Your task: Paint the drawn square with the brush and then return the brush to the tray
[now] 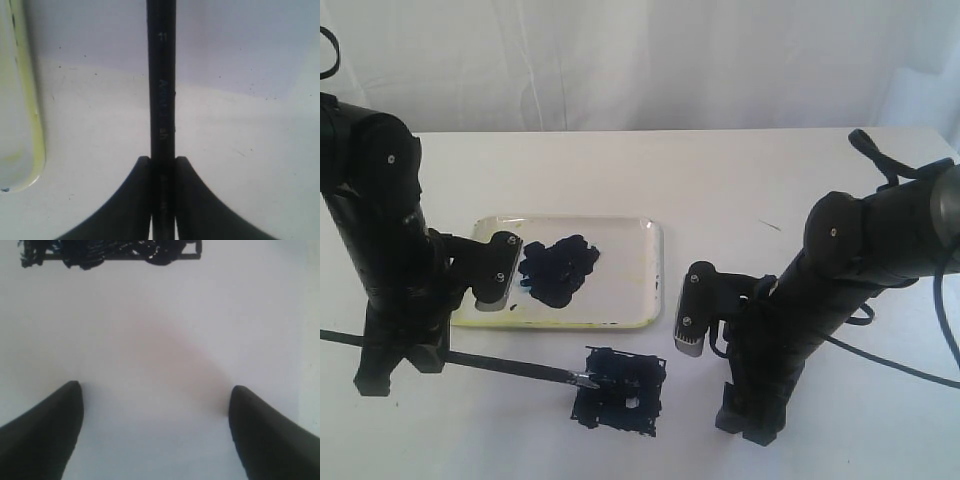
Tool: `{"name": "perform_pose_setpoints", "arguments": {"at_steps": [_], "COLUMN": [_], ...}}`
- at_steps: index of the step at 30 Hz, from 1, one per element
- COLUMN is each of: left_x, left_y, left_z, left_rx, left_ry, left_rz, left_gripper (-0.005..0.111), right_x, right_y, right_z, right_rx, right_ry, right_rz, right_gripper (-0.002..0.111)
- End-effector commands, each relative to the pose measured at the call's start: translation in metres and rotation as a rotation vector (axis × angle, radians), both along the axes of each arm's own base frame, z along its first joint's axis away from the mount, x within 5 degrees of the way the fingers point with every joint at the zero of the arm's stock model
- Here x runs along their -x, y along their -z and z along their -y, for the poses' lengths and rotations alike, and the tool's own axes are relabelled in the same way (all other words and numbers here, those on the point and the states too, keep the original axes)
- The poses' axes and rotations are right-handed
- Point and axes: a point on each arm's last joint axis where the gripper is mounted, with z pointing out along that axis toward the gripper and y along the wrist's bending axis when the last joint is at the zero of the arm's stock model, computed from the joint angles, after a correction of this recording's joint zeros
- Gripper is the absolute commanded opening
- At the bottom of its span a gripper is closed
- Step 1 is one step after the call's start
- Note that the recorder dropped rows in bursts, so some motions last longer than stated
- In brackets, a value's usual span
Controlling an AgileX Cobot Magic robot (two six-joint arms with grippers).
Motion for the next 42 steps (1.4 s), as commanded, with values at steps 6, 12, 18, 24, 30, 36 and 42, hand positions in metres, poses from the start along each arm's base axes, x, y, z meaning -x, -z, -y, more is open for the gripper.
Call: {"name": "perform_pose_setpoints", "arguments": {"at_steps": [6,12,18,24,30,36,42], "left_x": [0.005,0.006,0.011,0.01,0.005,0.001,0.008], "left_y": [0.002,0.002,0.002,0.002,0.002,0.011,0.012], "left_z": [0.001,0.004,0.007,0.005,0.006,0.007,0.007], "left_rx": [0.01,0.012,-0.01,-0.032,-0.017,-0.033,-0.058], "left_ry": [0.007,0.018,0.051,0.083,0.036,-0.034,0.152], "left_rz": [-0.01,-0.007,-0.025,-0.02,0.031,0.038,-0.037], "left_gripper": [0.0,0.0,0.0,0.0,0.0,0.0,0.0], "right_x": [-0.002,-0.002,-0.002,-0.002,-0.002,-0.002,-0.002], "right_y": [0.004,0.004,0.004,0.004,0.004,0.004,0.004], "right_z": [0.0,0.0,0.0,0.0,0.0,0.0,0.0], "right_rx": [0.012,0.012,0.012,0.012,0.012,0.012,0.012], "right_ry": [-0.005,-0.005,-0.005,-0.005,-0.005,-0.005,-0.005], "right_rz": [0.021,0.021,0.021,0.021,0.021,0.021,0.021], "right_gripper": [0.074,0.074,0.074,0.074,0.074,0.074,0.074]}}
